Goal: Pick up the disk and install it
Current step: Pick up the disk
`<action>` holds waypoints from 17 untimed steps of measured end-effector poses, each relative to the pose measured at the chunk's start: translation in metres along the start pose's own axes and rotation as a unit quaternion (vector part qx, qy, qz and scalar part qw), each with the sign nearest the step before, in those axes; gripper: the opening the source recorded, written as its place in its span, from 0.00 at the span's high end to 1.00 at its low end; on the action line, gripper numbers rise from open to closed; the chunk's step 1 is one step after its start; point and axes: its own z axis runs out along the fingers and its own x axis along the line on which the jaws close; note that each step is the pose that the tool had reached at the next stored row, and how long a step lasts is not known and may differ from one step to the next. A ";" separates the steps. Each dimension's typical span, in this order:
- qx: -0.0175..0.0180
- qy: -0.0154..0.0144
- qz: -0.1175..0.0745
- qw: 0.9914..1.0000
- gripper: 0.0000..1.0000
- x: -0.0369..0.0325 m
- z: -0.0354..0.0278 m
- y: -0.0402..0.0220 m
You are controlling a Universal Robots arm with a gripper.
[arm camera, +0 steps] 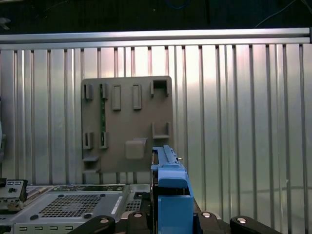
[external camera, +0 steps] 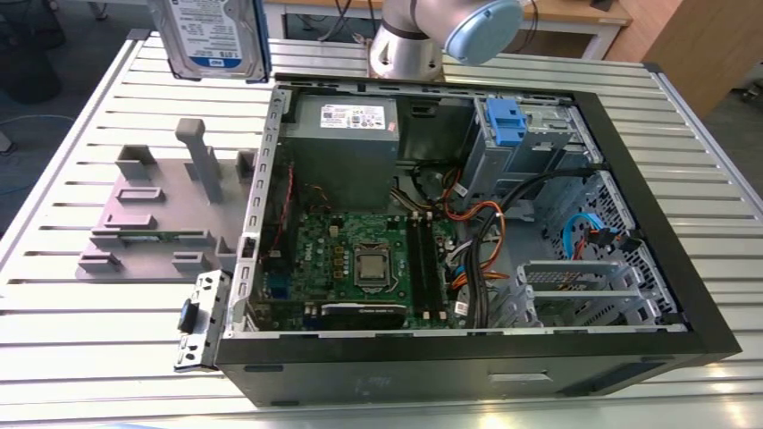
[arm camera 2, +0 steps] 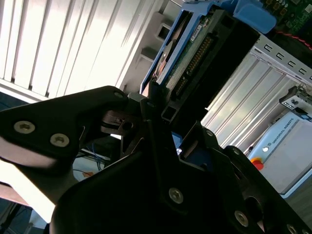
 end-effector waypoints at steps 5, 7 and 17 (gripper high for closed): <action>0.000 0.000 0.000 1.000 0.64 -0.0001 0.0000 -0.0019; 0.000 0.000 0.000 1.000 0.64 -0.0001 0.0001 -0.0026; 0.000 0.001 0.000 1.000 0.64 -0.0002 0.0002 -0.0060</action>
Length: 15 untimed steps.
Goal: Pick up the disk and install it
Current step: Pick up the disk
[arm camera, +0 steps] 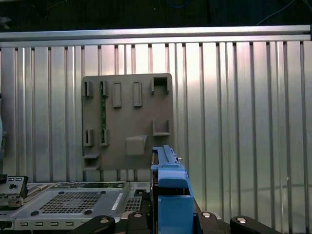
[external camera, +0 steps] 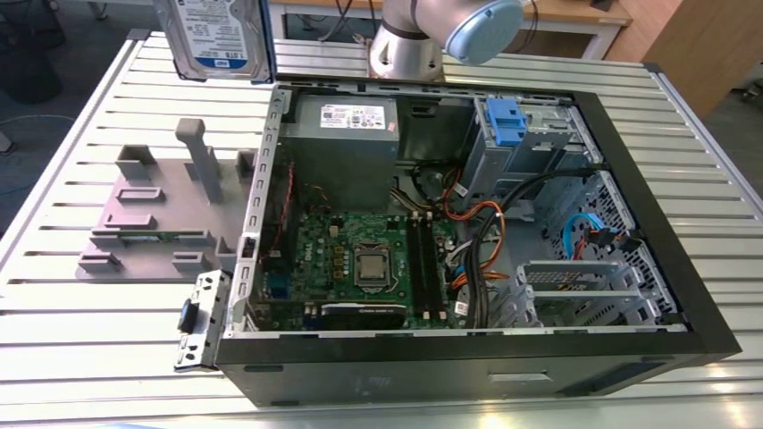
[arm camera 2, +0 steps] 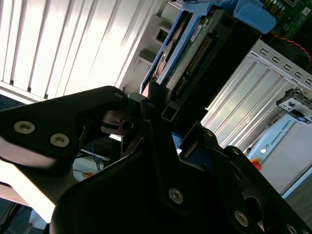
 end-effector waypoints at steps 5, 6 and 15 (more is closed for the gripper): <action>0.000 0.000 0.000 1.000 0.64 -0.0001 0.0000 -0.0015; 0.000 0.000 0.000 1.000 0.64 -0.0001 0.0001 -0.0019; 0.000 0.001 0.000 1.000 0.64 -0.0002 0.0001 -0.0048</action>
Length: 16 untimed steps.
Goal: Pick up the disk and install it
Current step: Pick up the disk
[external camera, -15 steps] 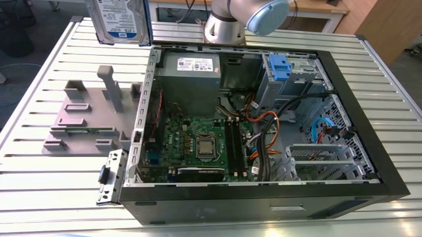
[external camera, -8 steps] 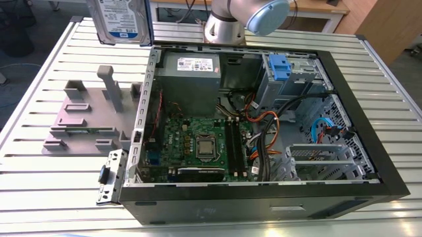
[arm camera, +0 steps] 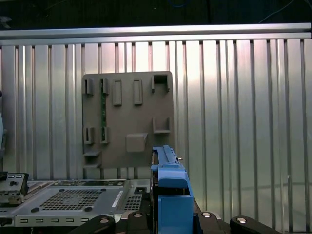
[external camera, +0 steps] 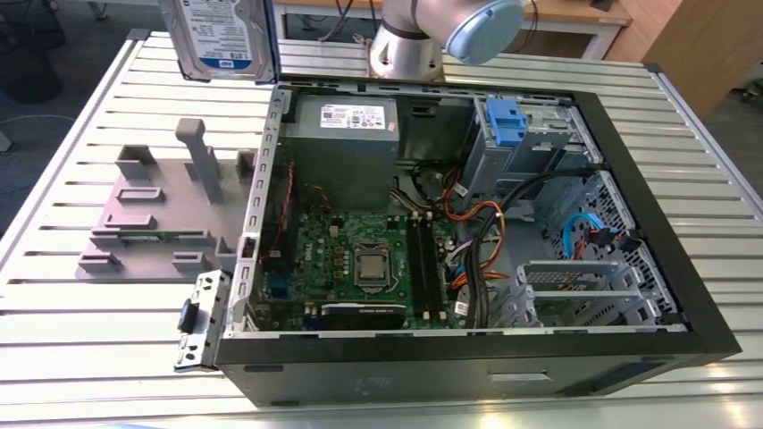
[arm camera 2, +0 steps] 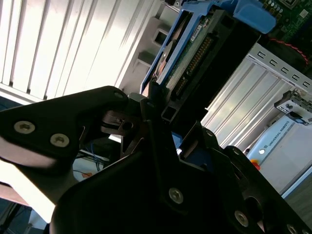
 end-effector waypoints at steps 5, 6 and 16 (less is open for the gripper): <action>0.000 0.000 0.000 1.000 0.64 -0.0001 0.0001 -0.0018; 0.000 0.000 0.000 1.000 0.64 -0.0001 0.0001 -0.0022; 0.000 0.000 0.000 1.000 0.64 -0.0002 0.0003 -0.0061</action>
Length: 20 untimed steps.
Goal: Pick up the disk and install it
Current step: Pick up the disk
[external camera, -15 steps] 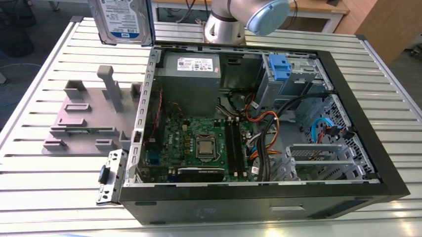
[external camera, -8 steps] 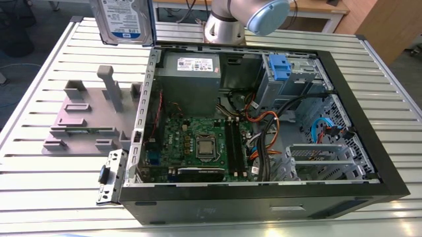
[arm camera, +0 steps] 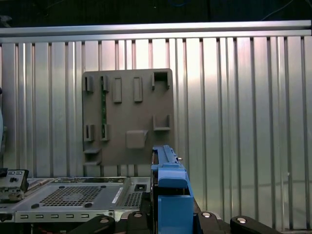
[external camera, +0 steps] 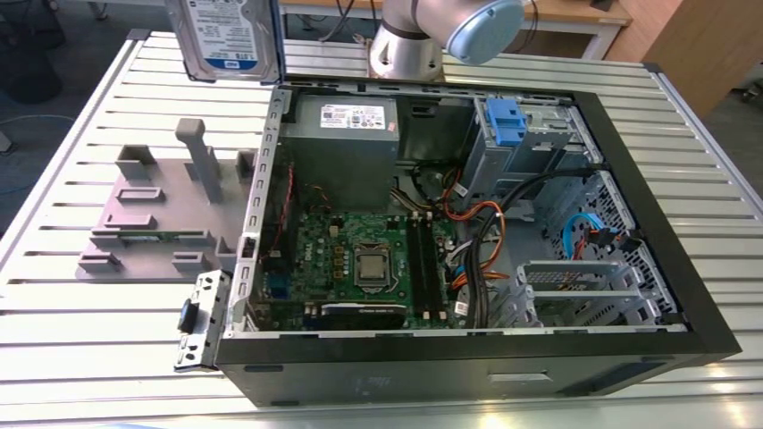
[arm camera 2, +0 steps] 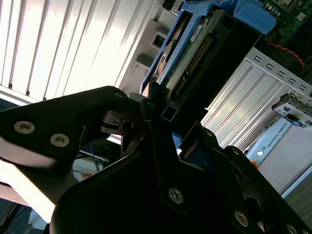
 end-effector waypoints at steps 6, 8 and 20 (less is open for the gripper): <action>0.000 0.000 0.000 1.000 0.64 -0.0001 0.0002 -0.0025; 0.000 0.000 0.000 1.000 0.64 -0.0001 0.0003 -0.0033; 0.000 0.001 0.000 1.000 0.64 -0.0004 0.0005 -0.0111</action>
